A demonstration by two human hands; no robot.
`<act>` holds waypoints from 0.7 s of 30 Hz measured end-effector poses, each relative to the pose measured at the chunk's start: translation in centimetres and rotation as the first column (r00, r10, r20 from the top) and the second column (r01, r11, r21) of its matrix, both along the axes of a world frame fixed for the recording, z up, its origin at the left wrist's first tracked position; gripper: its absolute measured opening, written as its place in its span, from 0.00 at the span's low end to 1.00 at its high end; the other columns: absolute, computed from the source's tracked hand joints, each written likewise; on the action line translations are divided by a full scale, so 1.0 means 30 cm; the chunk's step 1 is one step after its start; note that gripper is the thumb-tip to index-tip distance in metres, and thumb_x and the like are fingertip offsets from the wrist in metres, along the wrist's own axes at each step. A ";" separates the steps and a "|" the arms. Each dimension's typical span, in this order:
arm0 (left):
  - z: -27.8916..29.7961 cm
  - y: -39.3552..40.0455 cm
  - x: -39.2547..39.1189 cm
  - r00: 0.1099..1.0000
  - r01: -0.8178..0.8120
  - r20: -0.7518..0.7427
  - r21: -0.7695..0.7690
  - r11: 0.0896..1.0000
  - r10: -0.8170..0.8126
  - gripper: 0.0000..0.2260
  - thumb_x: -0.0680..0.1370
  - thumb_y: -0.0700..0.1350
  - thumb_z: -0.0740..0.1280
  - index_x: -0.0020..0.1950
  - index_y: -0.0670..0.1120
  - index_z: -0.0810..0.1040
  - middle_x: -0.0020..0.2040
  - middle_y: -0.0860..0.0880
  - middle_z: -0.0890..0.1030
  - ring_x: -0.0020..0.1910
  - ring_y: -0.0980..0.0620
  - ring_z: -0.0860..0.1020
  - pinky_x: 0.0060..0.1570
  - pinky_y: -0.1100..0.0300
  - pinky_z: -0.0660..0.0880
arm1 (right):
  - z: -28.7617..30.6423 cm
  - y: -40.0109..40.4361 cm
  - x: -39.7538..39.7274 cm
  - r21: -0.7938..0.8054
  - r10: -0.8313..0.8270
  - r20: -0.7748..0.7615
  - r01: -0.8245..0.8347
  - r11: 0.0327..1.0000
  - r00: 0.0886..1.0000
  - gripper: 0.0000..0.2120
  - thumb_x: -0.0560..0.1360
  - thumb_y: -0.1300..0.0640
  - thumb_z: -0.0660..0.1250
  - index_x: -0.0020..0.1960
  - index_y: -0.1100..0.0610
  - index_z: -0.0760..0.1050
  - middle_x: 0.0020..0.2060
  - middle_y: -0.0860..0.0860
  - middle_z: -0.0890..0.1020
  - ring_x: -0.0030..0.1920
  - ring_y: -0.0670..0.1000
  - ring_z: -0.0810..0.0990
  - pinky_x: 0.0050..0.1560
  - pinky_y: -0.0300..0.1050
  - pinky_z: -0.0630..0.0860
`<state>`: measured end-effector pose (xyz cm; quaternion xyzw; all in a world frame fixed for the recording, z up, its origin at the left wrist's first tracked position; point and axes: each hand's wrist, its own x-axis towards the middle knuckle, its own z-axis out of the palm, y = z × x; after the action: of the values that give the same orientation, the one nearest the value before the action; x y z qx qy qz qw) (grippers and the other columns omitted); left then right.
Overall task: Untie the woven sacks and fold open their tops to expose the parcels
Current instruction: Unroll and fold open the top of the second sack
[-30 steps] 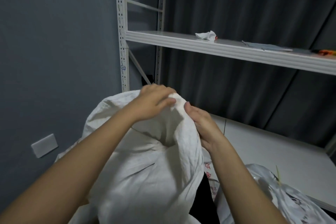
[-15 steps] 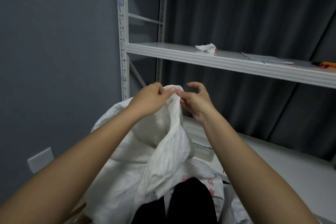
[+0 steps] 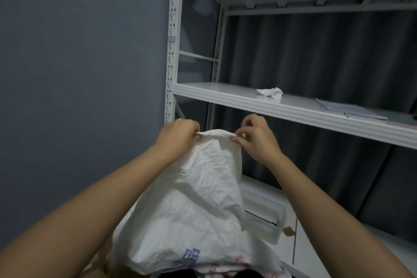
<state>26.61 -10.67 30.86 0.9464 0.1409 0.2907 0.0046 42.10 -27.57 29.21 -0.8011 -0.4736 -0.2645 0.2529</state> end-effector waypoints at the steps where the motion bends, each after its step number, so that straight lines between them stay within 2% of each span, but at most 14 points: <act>1: 0.002 0.016 0.020 1.000 -0.021 0.017 0.054 0.998 0.020 0.06 0.78 0.43 0.62 0.43 0.44 0.76 0.43 0.46 0.79 0.45 0.46 0.75 0.36 0.56 0.68 | 0.011 -0.014 0.015 -0.058 0.030 0.103 -0.024 0.998 0.994 0.06 0.74 0.53 0.71 0.44 0.56 0.82 0.48 0.49 0.75 0.52 0.50 0.73 0.46 0.43 0.71; 4: 0.000 0.055 0.080 0.997 0.000 0.073 0.151 0.989 -0.012 0.05 0.78 0.45 0.63 0.50 0.45 0.74 0.48 0.48 0.76 0.50 0.46 0.75 0.38 0.54 0.71 | 0.043 -0.045 0.042 -0.209 0.148 0.277 -0.091 0.974 0.949 0.04 0.75 0.57 0.62 0.43 0.54 0.68 0.41 0.52 0.74 0.34 0.55 0.73 0.31 0.46 0.67; 6: -0.011 0.058 0.124 0.992 0.125 -0.013 -0.014 0.992 -0.125 0.16 0.74 0.60 0.65 0.54 0.50 0.74 0.51 0.53 0.76 0.50 0.50 0.76 0.45 0.52 0.75 | 0.050 -0.062 0.072 -0.185 0.177 0.384 -0.112 0.976 0.906 0.03 0.74 0.56 0.56 0.42 0.52 0.61 0.38 0.54 0.72 0.26 0.56 0.68 0.24 0.43 0.61; 8: -0.012 0.033 0.158 0.961 0.195 -0.140 -0.277 0.941 -0.240 0.26 0.70 0.71 0.60 0.54 0.53 0.75 0.51 0.55 0.78 0.49 0.52 0.76 0.50 0.51 0.75 | 0.048 -0.086 0.114 -0.124 0.162 0.451 -0.118 0.985 0.878 0.03 0.74 0.57 0.56 0.41 0.54 0.62 0.38 0.55 0.74 0.23 0.57 0.67 0.20 0.43 0.62; 10: -0.017 0.015 0.201 0.942 0.228 -0.125 -0.443 0.867 -0.312 0.24 0.75 0.67 0.56 0.45 0.47 0.78 0.43 0.49 0.80 0.44 0.49 0.77 0.46 0.53 0.74 | 0.037 -0.101 0.147 -0.080 0.137 0.439 -0.113 0.990 0.888 0.04 0.72 0.58 0.58 0.39 0.55 0.64 0.38 0.53 0.74 0.24 0.56 0.67 0.20 0.46 0.67; 11: -0.013 0.005 0.216 0.949 0.228 -0.108 -0.414 0.882 -0.296 0.22 0.78 0.63 0.56 0.41 0.46 0.76 0.38 0.48 0.79 0.41 0.47 0.77 0.42 0.54 0.72 | 0.039 -0.105 0.154 -0.070 0.123 0.331 -0.105 0.992 0.936 0.06 0.71 0.57 0.60 0.38 0.54 0.63 0.37 0.51 0.73 0.27 0.54 0.68 0.24 0.48 0.68; 13: -0.018 -0.009 0.252 0.964 0.263 -0.023 -0.070 0.962 -0.265 0.20 0.80 0.59 0.56 0.41 0.45 0.76 0.35 0.48 0.78 0.37 0.46 0.78 0.36 0.55 0.72 | 0.069 -0.109 0.144 -0.087 0.135 -0.107 -0.144 0.986 0.985 0.08 0.66 0.52 0.64 0.39 0.49 0.63 0.37 0.48 0.72 0.32 0.50 0.69 0.33 0.51 0.70; 14: -0.018 -0.008 0.269 0.953 0.272 0.076 0.209 0.939 -0.293 0.20 0.80 0.58 0.55 0.40 0.44 0.76 0.32 0.48 0.78 0.32 0.46 0.77 0.31 0.56 0.72 | 0.085 -0.107 0.142 -0.134 0.129 -0.349 -0.185 0.974 0.928 0.10 0.66 0.49 0.65 0.43 0.47 0.65 0.40 0.47 0.74 0.36 0.49 0.71 0.38 0.51 0.72; 15: -0.025 0.001 0.288 0.922 0.259 0.146 0.454 0.853 -0.357 0.20 0.79 0.57 0.56 0.37 0.44 0.75 0.28 0.48 0.76 0.25 0.47 0.76 0.24 0.60 0.68 | 0.095 -0.105 0.144 -0.201 0.099 -0.518 -0.233 0.951 0.850 0.13 0.68 0.47 0.67 0.50 0.44 0.67 0.46 0.47 0.76 0.42 0.48 0.74 0.44 0.48 0.74; 17: -0.015 -0.008 0.288 0.901 0.262 0.115 0.623 0.737 -0.418 0.19 0.76 0.57 0.56 0.35 0.45 0.74 0.24 0.51 0.74 0.20 0.49 0.73 0.21 0.65 0.59 | 0.097 -0.092 0.138 -0.296 0.058 -0.630 -0.308 0.904 0.775 0.13 0.77 0.49 0.65 0.61 0.46 0.72 0.54 0.47 0.79 0.52 0.47 0.77 0.55 0.45 0.73; 18: -0.020 -0.015 0.292 0.906 0.304 0.077 0.566 0.767 -0.416 0.18 0.76 0.59 0.57 0.37 0.46 0.74 0.27 0.52 0.75 0.22 0.50 0.75 0.22 0.64 0.61 | 0.087 -0.085 0.137 -0.310 0.060 -0.580 -0.288 0.906 0.813 0.11 0.79 0.51 0.61 0.61 0.49 0.74 0.54 0.48 0.80 0.53 0.49 0.78 0.55 0.46 0.74; 19: -0.015 -0.021 0.291 0.918 0.343 0.050 0.401 0.849 -0.394 0.18 0.76 0.62 0.58 0.43 0.47 0.75 0.32 0.52 0.78 0.28 0.51 0.77 0.26 0.61 0.66 | 0.076 -0.082 0.138 -0.315 0.051 -0.468 -0.220 0.923 0.882 0.11 0.81 0.52 0.58 0.59 0.51 0.76 0.52 0.50 0.82 0.52 0.53 0.79 0.54 0.49 0.75; 20: 0.000 -0.031 0.284 0.935 0.340 0.038 0.186 0.922 -0.353 0.18 0.75 0.64 0.60 0.48 0.49 0.75 0.38 0.53 0.79 0.36 0.52 0.78 0.33 0.59 0.71 | 0.072 -0.083 0.133 -0.342 0.005 -0.320 -0.120 0.932 0.948 0.12 0.81 0.53 0.56 0.59 0.52 0.75 0.50 0.53 0.82 0.51 0.56 0.79 0.51 0.51 0.75; 21: -0.001 -0.038 0.283 0.933 0.358 0.010 -0.111 0.927 -0.359 0.18 0.76 0.63 0.61 0.50 0.49 0.75 0.42 0.53 0.79 0.42 0.52 0.78 0.39 0.58 0.72 | 0.068 -0.086 0.133 -0.392 -0.063 -0.149 0.000 0.920 0.987 0.13 0.81 0.53 0.55 0.62 0.51 0.73 0.50 0.54 0.81 0.50 0.58 0.78 0.48 0.51 0.75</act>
<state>35.09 -11.80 30.84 0.9559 -0.0186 0.2719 0.1095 46.10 -30.16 31.26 -0.8615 -0.4821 -0.1042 0.1208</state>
